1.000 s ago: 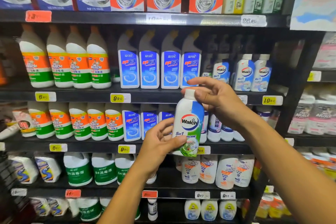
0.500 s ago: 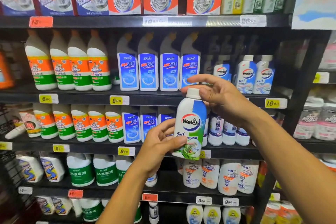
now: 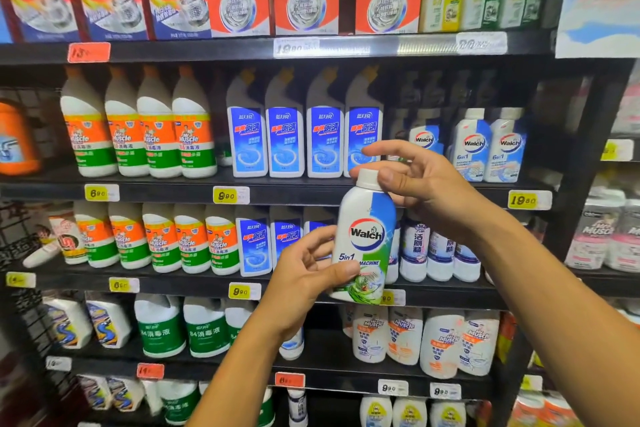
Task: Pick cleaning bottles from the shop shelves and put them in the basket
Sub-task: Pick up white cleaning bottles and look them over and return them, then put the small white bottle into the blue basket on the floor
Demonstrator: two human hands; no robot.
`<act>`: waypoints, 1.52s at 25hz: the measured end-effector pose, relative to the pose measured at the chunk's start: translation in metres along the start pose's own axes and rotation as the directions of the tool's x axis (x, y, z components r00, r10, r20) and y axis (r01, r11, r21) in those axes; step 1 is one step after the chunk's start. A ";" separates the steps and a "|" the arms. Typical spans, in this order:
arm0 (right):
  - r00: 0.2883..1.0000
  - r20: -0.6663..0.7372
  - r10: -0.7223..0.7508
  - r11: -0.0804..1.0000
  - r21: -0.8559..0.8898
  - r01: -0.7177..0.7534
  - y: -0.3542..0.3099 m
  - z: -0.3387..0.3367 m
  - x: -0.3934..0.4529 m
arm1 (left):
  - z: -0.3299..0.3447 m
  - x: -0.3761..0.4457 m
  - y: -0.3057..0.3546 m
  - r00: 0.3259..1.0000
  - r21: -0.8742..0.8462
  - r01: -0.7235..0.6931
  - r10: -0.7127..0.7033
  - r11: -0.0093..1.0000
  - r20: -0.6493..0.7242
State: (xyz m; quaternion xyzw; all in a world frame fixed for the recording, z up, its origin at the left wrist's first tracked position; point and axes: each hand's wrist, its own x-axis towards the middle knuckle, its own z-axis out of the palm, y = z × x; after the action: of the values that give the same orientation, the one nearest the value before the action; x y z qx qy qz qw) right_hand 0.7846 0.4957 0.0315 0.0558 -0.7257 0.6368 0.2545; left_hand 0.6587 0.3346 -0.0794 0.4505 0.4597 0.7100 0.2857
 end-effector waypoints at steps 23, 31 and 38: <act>0.998 0.003 0.061 0.998 0.023 -0.062 0.009 -0.032 -0.004 | 0.029 0.007 -0.012 0.996 -0.002 0.006 -0.006 1.000 -0.088; 0.994 0.112 -0.001 1.000 0.031 -0.002 0.024 0.003 0.021 | 0.002 -0.019 -0.007 0.960 0.085 -0.025 0.047 0.996 -0.277; 0.947 0.318 0.046 0.998 0.030 -0.059 0.058 0.117 0.058 | -0.084 -0.089 0.025 0.893 0.129 -0.018 0.074 0.991 -0.445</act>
State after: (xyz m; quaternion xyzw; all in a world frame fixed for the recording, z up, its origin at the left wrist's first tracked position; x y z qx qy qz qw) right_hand 0.6763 0.4092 -0.0018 0.1430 -0.7460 0.6400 0.1163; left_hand 0.6214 0.2183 -0.1043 0.3019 0.5447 0.7720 0.1271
